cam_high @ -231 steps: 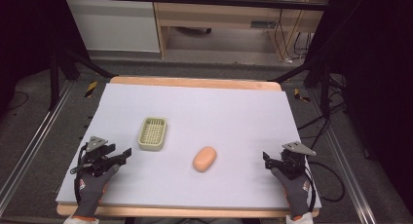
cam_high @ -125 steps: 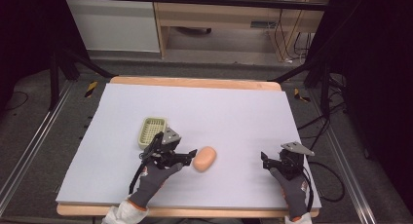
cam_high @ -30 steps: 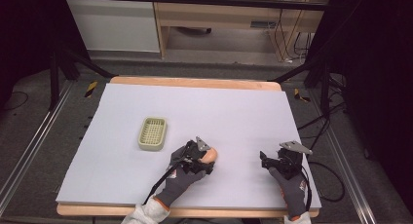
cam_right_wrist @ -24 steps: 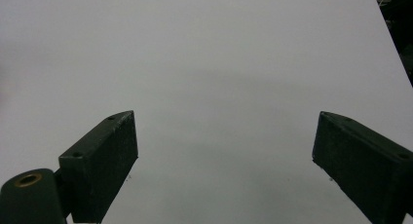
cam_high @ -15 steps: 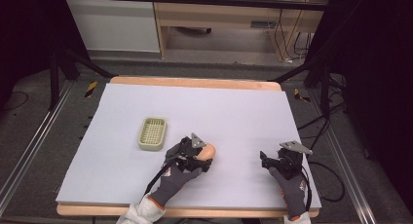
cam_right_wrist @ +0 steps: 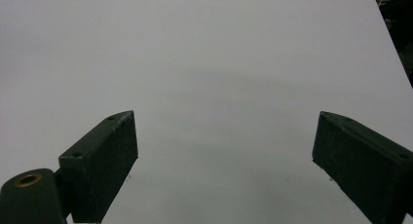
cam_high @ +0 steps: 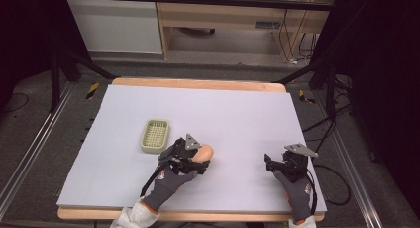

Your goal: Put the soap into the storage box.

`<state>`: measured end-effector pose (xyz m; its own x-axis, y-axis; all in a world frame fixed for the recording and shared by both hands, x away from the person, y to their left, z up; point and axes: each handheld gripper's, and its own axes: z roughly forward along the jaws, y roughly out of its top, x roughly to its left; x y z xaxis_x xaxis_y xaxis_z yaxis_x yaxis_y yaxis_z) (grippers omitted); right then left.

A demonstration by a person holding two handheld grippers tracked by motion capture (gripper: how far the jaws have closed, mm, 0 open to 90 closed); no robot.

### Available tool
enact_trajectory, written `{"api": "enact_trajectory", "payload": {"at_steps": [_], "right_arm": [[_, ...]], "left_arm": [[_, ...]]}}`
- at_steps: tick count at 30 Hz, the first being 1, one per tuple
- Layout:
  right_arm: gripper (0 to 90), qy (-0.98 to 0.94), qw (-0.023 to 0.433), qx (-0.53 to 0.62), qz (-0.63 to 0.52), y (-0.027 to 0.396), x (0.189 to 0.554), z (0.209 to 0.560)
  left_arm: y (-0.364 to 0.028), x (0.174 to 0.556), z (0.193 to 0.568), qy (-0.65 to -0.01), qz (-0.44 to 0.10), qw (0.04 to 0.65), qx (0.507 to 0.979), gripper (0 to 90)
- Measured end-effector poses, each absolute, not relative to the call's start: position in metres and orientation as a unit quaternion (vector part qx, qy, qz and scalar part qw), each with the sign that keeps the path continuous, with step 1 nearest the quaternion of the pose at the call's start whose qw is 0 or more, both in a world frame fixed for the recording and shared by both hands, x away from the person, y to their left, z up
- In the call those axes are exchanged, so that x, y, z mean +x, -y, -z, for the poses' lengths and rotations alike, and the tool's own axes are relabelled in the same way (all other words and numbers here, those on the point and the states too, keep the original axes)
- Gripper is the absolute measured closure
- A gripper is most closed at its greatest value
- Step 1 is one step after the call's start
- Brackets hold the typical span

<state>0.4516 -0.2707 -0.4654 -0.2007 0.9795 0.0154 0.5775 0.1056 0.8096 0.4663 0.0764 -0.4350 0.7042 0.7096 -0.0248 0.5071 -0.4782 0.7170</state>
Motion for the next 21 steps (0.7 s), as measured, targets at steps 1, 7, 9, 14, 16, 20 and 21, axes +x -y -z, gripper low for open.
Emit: {"api": "enact_trajectory", "payload": {"at_steps": [1,7,9,14,16,20,21], "right_arm": [[9.6,-0.688,0.282,0.566,-0.357,0.271,0.452,0.465],[9.6,-0.688,0.284,0.565,-0.356,0.271,0.451,0.466],[9.6,-0.688,0.284,0.565,-0.356,0.270,0.451,0.466],[9.6,-0.688,0.285,0.564,-0.358,0.271,0.449,0.465],[9.6,-0.686,0.287,0.564,-0.360,0.272,0.448,0.464],[9.6,-0.686,0.285,0.564,-0.360,0.271,0.448,0.464],[9.6,-0.686,0.285,0.564,-0.360,0.271,0.448,0.464]], "left_arm": [[-0.079,0.466,0.434,-0.358,-0.140,0.364,0.849,31.7],[-0.093,0.465,0.433,-0.365,-0.144,0.365,0.844,31.7],[-0.097,0.465,0.432,-0.370,-0.144,0.368,0.841,31.8],[-0.105,0.465,0.429,-0.376,-0.149,0.373,0.835,31.8],[-0.108,0.465,0.428,-0.378,-0.151,0.373,0.834,31.8],[-0.114,0.467,0.425,-0.385,-0.152,0.378,0.828,31.8],[-0.115,0.468,0.424,-0.387,-0.151,0.378,0.827,31.8]]}}
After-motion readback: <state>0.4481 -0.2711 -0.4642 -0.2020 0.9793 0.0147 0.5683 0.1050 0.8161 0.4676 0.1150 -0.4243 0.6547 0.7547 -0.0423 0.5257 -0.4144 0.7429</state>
